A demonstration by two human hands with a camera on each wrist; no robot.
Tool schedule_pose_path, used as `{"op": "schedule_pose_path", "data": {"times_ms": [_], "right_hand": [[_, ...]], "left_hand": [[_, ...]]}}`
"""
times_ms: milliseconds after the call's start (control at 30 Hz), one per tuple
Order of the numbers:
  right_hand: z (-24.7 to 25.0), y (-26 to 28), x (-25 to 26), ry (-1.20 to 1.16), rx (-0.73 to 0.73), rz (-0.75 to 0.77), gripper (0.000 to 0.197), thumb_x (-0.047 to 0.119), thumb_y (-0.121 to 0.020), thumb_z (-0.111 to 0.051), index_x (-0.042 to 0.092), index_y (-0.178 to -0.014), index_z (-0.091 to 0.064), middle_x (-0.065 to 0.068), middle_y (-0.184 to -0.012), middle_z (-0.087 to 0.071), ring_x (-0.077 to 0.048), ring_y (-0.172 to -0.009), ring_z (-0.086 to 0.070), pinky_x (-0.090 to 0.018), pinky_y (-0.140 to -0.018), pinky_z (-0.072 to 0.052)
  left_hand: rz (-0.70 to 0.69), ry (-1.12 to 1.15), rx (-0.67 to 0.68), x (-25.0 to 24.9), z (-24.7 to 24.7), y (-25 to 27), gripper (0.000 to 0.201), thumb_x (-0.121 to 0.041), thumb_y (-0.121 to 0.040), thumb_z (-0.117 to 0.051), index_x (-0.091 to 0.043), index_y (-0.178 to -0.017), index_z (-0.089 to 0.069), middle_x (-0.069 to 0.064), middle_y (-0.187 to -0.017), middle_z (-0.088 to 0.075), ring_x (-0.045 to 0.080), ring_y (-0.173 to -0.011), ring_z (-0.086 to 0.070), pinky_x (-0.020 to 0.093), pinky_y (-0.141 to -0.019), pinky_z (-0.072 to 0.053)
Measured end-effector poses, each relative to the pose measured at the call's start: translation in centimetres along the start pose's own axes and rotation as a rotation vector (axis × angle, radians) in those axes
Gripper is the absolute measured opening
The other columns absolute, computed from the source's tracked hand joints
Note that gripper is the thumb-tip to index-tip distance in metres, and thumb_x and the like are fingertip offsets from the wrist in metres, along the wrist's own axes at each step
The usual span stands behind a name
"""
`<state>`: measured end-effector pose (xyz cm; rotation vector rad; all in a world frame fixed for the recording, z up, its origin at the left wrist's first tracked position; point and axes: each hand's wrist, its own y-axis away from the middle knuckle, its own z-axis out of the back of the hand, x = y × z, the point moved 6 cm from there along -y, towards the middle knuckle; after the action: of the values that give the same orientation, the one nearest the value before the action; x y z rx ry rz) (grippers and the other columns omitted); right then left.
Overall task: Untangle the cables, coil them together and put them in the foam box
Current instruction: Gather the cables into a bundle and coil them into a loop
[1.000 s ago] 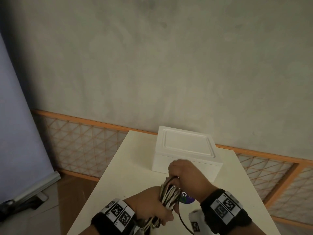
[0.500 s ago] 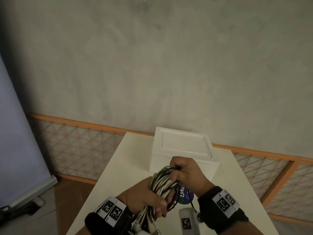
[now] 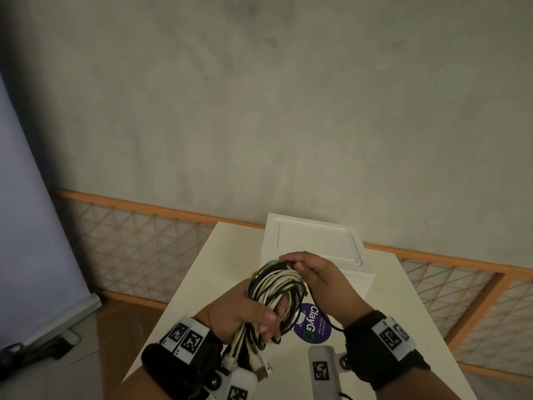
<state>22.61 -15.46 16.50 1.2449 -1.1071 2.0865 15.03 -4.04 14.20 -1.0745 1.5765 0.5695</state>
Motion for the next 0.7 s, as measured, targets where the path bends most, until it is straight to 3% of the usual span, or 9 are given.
{"op": "schedule_pose_path", "data": {"times_ms": [167,233,300,400,467,533,633,700], "right_hand": [[0.6,0.3,-0.2,-0.089,-0.021,-0.040,0.024,0.025,-0.094,-0.051,0.013,-0.105,-0.068,0.001,-0.104,-0.071,-0.014,-0.101,-0.065,-0.024,-0.088,-0.049],[0.8,0.6,-0.7,-0.204,-0.019,-0.097,0.034,0.041,-0.087,-0.061,0.014,-0.106,-0.070,-0.005,-0.106,-0.071,-0.019,-0.103,-0.064,-0.028,-0.090,-0.051],[0.9,0.9,-1.3,-0.344,-0.022,-0.151,0.041,0.046,-0.079,-0.069,0.014,-0.105,-0.071,-0.010,-0.107,-0.070,-0.024,-0.102,-0.064,-0.031,-0.090,-0.052],[0.6,1.0,-1.8,-0.503,-0.114,-0.179,0.027,0.026,-0.085,-0.063,0.006,-0.104,-0.068,-0.014,-0.104,-0.068,-0.024,-0.096,-0.063,-0.033,-0.086,-0.052],[0.7,0.9,-2.0,-0.485,-0.226,-0.193,0.020,0.010,-0.092,-0.050,0.002,-0.105,-0.063,-0.017,-0.103,-0.067,-0.026,-0.093,-0.062,-0.038,-0.087,-0.050],[0.8,0.7,-2.0,-0.435,-0.280,-0.205,0.020,0.006,-0.095,-0.044,0.003,-0.105,-0.062,-0.019,-0.104,-0.066,-0.028,-0.094,-0.061,-0.043,-0.091,-0.048],[1.2,0.4,-1.6,-0.395,-0.275,-0.239,0.023,0.003,-0.097,-0.043,0.006,-0.110,-0.061,-0.020,-0.109,-0.065,-0.030,-0.098,-0.061,-0.046,-0.095,-0.047],[1.4,0.2,-0.7,-0.391,-0.238,-0.241,0.031,-0.007,-0.094,-0.040,0.005,-0.116,-0.059,-0.018,-0.113,-0.065,-0.028,-0.101,-0.062,-0.044,-0.096,-0.047]], "left_hand": [[-0.012,-0.002,0.013,0.0,-0.2,-0.4,0.014,-0.008,-0.070,-0.062,-0.006,-0.084,-0.063,-0.001,-0.051,-0.053,0.015,-0.049,-0.055,0.031,-0.068,-0.049],[-0.019,0.004,0.015,0.1,-0.2,-0.6,0.014,-0.008,-0.070,-0.062,-0.007,-0.084,-0.063,-0.001,-0.051,-0.054,0.015,-0.049,-0.056,0.031,-0.067,-0.050],[-0.030,0.019,0.010,0.1,-0.3,-0.8,0.014,-0.008,-0.070,-0.062,-0.007,-0.083,-0.064,-0.001,-0.050,-0.053,0.015,-0.048,-0.056,0.031,-0.066,-0.051],[-0.031,0.060,-0.034,0.0,-0.4,-1.4,0.016,-0.010,-0.064,-0.064,-0.006,-0.080,-0.064,0.001,-0.047,-0.053,0.015,-0.045,-0.056,0.029,-0.063,-0.050],[-0.023,0.067,-0.074,0.0,0.0,-2.0,0.020,-0.013,-0.060,-0.064,-0.004,-0.079,-0.061,0.001,-0.046,-0.052,0.015,-0.045,-0.055,0.029,-0.062,-0.049],[-0.018,0.067,-0.110,0.0,0.3,-2.7,0.022,-0.014,-0.060,-0.064,-0.004,-0.080,-0.059,0.000,-0.046,-0.050,0.015,-0.045,-0.054,0.029,-0.063,-0.049],[-0.034,0.055,-0.138,-0.2,0.3,-3.5,0.022,-0.015,-0.061,-0.064,-0.006,-0.080,-0.061,0.000,-0.046,-0.050,0.015,-0.046,-0.055,0.028,-0.064,-0.051],[-0.067,0.039,-0.129,-0.8,-0.1,-4.0,0.019,-0.015,-0.061,-0.064,-0.009,-0.079,-0.064,0.000,-0.047,-0.051,0.015,-0.046,-0.055,0.028,-0.065,-0.052]]}}
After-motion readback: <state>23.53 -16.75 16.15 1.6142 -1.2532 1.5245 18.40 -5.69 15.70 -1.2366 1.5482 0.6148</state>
